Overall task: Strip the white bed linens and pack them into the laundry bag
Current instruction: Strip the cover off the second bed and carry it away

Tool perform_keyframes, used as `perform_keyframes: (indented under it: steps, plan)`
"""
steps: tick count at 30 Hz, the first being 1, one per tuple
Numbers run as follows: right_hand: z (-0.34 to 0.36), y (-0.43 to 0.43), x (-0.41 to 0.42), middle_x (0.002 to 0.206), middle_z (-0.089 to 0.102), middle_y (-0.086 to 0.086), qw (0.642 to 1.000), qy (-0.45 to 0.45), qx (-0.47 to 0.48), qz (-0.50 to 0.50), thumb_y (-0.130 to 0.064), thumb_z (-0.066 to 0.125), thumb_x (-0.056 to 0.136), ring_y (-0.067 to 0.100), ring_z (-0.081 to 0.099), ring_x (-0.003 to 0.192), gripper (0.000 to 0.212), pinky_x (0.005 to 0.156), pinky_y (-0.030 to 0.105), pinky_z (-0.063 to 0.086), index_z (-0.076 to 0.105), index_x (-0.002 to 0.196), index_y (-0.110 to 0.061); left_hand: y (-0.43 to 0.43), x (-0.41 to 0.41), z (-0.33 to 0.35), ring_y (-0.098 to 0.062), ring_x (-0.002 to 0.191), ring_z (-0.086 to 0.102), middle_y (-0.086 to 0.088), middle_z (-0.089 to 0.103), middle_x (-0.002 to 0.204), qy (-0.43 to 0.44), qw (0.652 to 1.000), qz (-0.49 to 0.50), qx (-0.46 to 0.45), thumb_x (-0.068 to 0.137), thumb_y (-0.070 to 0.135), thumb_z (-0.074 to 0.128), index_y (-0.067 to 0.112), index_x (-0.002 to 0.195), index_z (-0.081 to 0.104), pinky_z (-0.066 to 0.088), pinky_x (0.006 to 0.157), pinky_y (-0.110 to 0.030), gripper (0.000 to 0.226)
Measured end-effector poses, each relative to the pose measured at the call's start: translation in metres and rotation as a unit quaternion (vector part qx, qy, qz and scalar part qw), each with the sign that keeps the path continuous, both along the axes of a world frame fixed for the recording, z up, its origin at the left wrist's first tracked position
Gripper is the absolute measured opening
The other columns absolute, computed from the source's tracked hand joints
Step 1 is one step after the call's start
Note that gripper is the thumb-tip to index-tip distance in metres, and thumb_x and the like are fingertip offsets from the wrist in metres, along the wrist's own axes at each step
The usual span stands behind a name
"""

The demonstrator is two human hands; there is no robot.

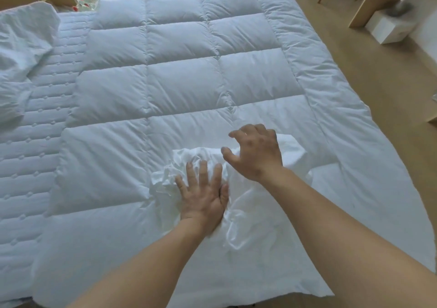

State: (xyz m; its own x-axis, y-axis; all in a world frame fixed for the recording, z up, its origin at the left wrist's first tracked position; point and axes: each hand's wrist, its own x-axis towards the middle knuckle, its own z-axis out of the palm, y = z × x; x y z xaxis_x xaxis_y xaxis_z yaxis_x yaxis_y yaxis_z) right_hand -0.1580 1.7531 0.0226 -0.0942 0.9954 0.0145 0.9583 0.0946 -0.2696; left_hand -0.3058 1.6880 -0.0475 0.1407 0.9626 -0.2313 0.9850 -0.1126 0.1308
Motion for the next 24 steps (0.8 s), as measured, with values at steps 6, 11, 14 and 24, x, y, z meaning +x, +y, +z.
perform_keyframes:
  steps: [6, 11, 14, 24]
  plan:
    - [-0.079, -0.007, 0.022, 0.166, 0.019, -0.008, 0.964, 0.019, -0.246, -0.101, -0.078, 0.019, 0.09, 0.024, 0.001, 0.154, 0.075, 0.114, 0.067, 0.003, 0.023, 0.156, -0.043, 0.014, -0.008, -0.006, -0.042, 0.144, 0.031, -0.009, 0.04, 0.154, 0.012, 1.0, 0.008, -0.02, 0.095, 0.054, 0.019, 0.021, 0.151, 0.042, 0.035, 0.101, -0.067, 0.068]
    - [-0.093, -0.041, 0.032, 0.166, 0.005, -0.006, 0.932, 0.046, -0.282, -0.225, -0.075, 0.018, 0.092, 0.031, -0.004, 0.152, 0.071, 0.115, 0.068, 0.014, 0.014, 0.156, -0.045, 0.01, -0.008, -0.018, -0.034, 0.151, 0.008, 0.0, 0.005, 0.164, 0.002, 0.992, 0.073, -0.106, 0.098, 0.059, 0.018, 0.021, 0.158, 0.004, 0.03, 0.113, -0.054, 0.072]
    - [-0.094, -0.051, 0.031, 0.166, -0.002, -0.006, 0.919, 0.082, -0.287, -0.258, -0.081, 0.019, 0.088, 0.027, -0.007, 0.152, 0.08, 0.112, 0.066, 0.018, 0.002, 0.157, -0.045, 0.022, -0.01, -0.002, -0.037, 0.139, 0.033, -0.01, 0.024, 0.154, -0.032, 0.987, 0.103, -0.116, 0.09, 0.064, 0.014, 0.015, 0.153, 0.019, 0.039, 0.103, -0.048, 0.079]
    - [-0.086, -0.031, 0.047, 0.155, 0.033, 0.013, 0.897, 0.044, -0.305, -0.318, -0.11, 0.017, 0.036, 0.032, 0.026, 0.144, 0.15, 0.111, 0.055, 0.025, 0.019, 0.156, -0.019, 0.071, 0.001, -0.008, -0.033, 0.146, -0.023, -0.009, 0.004, 0.164, 0.053, 0.974, 0.185, -0.122, 0.062, 0.099, 0.011, 0.028, 0.156, 0.019, -0.005, 0.104, -0.076, 0.118]
